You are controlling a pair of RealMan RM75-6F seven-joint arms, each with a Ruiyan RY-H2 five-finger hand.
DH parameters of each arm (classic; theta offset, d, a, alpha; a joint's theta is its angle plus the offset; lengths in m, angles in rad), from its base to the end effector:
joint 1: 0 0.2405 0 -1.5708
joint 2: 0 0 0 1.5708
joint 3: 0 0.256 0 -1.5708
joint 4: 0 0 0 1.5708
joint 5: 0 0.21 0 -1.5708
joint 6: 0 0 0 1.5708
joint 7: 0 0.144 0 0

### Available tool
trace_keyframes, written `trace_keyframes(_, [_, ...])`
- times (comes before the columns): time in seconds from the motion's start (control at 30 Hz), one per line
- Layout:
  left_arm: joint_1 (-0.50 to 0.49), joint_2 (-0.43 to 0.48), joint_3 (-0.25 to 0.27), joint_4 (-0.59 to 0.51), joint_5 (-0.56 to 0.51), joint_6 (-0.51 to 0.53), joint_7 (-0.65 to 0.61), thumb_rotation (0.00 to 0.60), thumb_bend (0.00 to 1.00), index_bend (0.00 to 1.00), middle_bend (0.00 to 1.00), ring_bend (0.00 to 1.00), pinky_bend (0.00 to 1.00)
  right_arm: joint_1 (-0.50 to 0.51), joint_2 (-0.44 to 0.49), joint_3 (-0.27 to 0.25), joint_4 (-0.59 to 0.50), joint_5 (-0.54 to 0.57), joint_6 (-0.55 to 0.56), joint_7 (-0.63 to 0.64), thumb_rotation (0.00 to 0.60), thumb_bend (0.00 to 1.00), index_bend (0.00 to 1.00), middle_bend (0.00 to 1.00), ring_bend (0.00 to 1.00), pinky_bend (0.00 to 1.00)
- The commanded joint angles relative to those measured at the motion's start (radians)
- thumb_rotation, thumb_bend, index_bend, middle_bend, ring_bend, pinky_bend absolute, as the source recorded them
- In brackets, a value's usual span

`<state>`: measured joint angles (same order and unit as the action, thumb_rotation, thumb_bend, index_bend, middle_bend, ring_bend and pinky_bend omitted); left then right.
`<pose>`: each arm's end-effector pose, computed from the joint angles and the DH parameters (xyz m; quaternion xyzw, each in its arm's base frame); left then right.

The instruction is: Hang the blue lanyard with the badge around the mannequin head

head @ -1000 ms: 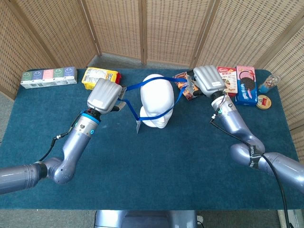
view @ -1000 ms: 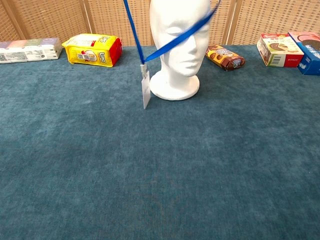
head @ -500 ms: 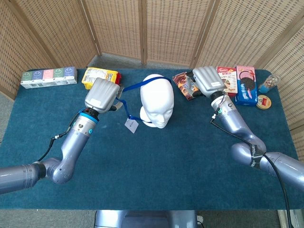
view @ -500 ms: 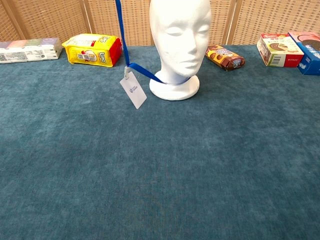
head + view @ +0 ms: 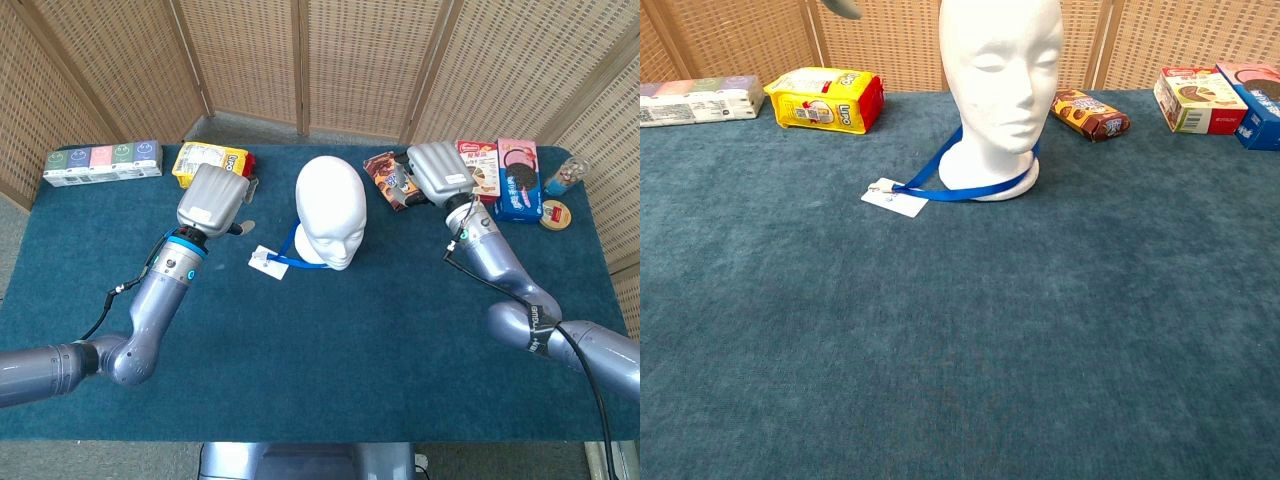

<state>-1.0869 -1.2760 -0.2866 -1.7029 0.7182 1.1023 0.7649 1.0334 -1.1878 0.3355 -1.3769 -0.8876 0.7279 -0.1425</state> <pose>-0.0311 0.4069 0.0932 -0.7293 -0.2159 -0.3736 0.5310 -0.0832 -0.4695 0.1412 0.6927 -0.3505 0.4206 0.4695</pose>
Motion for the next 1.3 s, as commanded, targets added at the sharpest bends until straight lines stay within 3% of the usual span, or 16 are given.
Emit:
trace_keyframes(0.03, [0.001,0.001,-0.001,-0.003,-0.002,0.004,-0.005,0.502,0.14,0.52,1.00,1.00,1.00,-0.001,0.000,0.000,-0.001,0.001,0.004,0.000,0.542,0.37,0.62,1.00,1.00,1.00])
trace_keyframes(0.67, [0.142,0.067,0.017,-0.108,0.091,0.087,-0.193,0.493,0.13,0.50,1.00,1.00,1.00,-0.074,0.025,0.015,-0.074,-0.037,0.128,0.050,0.546,0.37,0.62,0.98,1.00,1.00])
trace_keyframes(0.9, [0.225,0.097,0.043,-0.173,0.139,0.152,-0.252,0.458,0.13,0.49,0.98,0.92,0.99,-0.143,0.053,0.008,-0.144,-0.081,0.205,0.084,0.545,0.37,0.62,0.92,1.00,1.00])
trace_keyframes(1.07, [0.321,0.129,0.085,-0.227,0.201,0.214,-0.319,0.453,0.13,0.49,0.88,0.81,0.88,-0.215,0.074,-0.008,-0.207,-0.117,0.282,0.109,0.544,0.37,0.62,0.87,0.99,1.00])
trace_keyframes(1.3, [0.465,0.164,0.169,-0.277,0.318,0.300,-0.408,0.435,0.13,0.48,0.76,0.68,0.67,-0.314,0.096,-0.052,-0.299,-0.168,0.396,0.081,0.545,0.37,0.62,0.80,0.89,0.96])
